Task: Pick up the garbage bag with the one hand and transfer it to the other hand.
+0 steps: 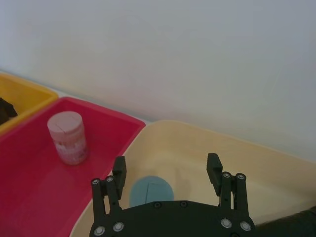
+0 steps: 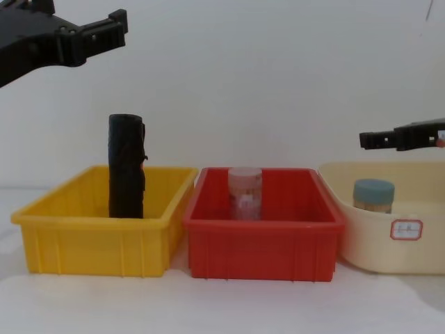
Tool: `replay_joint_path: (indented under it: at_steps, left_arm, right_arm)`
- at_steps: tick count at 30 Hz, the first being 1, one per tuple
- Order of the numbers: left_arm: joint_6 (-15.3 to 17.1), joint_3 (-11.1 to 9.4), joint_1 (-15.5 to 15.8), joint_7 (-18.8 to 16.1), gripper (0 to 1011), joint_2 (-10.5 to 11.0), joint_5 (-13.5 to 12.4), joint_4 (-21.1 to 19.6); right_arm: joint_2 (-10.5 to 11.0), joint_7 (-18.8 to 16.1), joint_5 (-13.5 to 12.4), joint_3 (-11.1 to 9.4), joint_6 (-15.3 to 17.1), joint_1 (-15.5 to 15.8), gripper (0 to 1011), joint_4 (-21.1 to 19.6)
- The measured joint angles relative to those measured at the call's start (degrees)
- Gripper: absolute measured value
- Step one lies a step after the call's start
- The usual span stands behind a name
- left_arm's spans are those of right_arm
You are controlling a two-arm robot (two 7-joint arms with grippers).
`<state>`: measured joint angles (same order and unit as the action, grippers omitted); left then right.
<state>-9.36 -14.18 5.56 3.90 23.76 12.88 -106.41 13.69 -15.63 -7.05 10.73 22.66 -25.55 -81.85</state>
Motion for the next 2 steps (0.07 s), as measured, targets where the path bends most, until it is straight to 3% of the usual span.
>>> replay_joint_path:
  at_steps: [2]
  left_arm:
    - [0.0,0.0,0.0,0.0,1001,0.0,0.0,0.0]
  right_arm:
    - [-0.1,-0.1,-0.2,-0.2,0.0,0.1,1001,-0.3]
